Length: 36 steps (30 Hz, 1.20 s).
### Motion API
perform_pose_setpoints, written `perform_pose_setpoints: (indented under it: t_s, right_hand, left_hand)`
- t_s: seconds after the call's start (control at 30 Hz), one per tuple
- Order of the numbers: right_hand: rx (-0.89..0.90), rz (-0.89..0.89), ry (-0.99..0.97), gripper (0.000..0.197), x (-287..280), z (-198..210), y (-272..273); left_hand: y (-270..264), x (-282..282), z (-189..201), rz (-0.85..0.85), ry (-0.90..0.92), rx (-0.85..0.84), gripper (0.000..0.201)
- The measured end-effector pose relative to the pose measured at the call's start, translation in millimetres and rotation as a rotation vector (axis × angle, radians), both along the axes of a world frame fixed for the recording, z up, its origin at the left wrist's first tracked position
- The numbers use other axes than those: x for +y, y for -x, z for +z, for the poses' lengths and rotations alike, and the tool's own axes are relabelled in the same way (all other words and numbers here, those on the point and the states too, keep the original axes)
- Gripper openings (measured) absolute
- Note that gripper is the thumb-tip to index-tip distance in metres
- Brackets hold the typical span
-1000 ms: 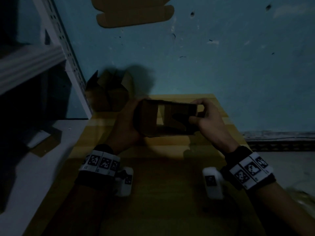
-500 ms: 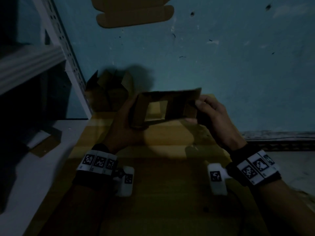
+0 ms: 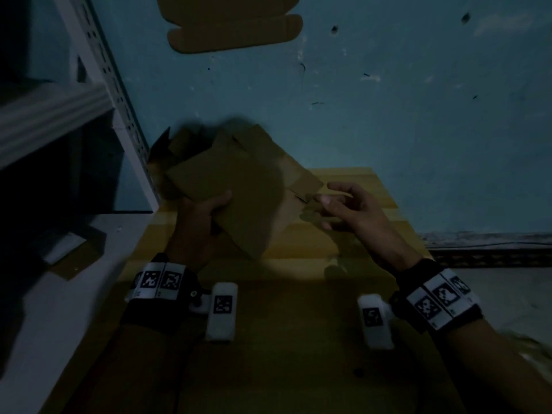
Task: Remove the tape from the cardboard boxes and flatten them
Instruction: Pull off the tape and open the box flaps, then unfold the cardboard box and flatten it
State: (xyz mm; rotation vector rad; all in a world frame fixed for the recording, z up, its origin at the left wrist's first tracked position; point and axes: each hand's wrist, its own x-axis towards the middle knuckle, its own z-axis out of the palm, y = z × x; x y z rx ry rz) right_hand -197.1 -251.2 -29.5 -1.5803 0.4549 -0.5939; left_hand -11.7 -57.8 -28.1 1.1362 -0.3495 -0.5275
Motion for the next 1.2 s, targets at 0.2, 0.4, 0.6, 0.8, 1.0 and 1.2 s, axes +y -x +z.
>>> perform_pose_setpoints:
  t_s: [0.2,0.4,0.6,0.8,1.0,1.2]
  right_hand:
    - [0.096,0.167,-0.108,0.055,6,2,-3]
    - [0.099,0.136,-0.265,0.041,13,-8,-11]
    - [0.096,-0.039,-0.140,0.050,-2,-18,-11]
    - [0.212,-0.118,0.070,0.085,-4,-31,-16]
    - [0.308,0.076,0.431,0.072,-1,-30,-20]
    - [0.601,0.273,0.757,0.050,7,-24,-18]
  left_hand:
    - [16,-9,1,-0.081,0.053,0.075,0.047]
    - [26,-19,-10,-0.090,-0.059,0.074,0.054]
    - [9,-9,-12,-0.001,-0.202,0.096,0.051]
    - [6,-13,-29,0.042,-0.385,0.019,0.042]
    - [6,-22,-37,-0.043,-0.579,-0.199,0.043]
    - [10,-20,-26,-0.143,-0.755,-0.470,0.072]
